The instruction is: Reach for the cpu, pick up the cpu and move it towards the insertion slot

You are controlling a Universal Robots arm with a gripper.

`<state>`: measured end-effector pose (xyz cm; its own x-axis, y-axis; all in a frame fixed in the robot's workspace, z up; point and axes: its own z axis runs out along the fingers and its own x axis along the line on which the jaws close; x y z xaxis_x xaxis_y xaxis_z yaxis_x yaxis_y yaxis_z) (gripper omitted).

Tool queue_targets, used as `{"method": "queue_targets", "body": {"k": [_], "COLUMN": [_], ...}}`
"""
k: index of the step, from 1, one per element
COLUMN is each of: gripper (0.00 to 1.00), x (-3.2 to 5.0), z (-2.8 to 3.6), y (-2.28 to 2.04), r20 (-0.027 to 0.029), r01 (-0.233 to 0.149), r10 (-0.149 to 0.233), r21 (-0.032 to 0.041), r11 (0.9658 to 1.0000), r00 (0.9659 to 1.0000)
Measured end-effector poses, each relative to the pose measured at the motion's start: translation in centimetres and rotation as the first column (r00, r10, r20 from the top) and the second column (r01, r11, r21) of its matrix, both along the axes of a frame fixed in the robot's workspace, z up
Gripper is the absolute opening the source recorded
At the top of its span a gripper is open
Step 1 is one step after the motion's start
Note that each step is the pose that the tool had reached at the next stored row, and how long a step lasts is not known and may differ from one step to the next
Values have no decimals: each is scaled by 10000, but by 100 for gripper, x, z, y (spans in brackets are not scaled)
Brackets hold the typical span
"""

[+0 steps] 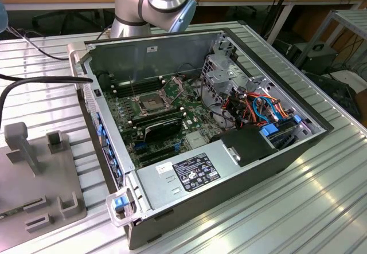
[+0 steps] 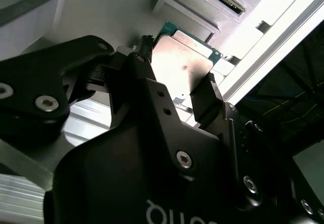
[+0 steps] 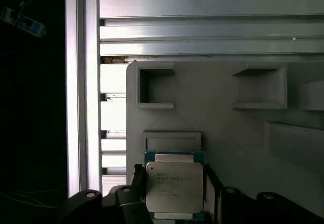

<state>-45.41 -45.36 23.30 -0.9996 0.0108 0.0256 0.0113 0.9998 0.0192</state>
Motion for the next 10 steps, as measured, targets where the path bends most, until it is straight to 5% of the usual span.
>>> {"method": "queue_targets", "body": {"k": [10], "gripper": [55], "x": [0], "z": [136], "y": [0], "r20": [0], "r01": [0], "r10": [0], "r21": [0], "r11": [10000], "r00": [10000]}}
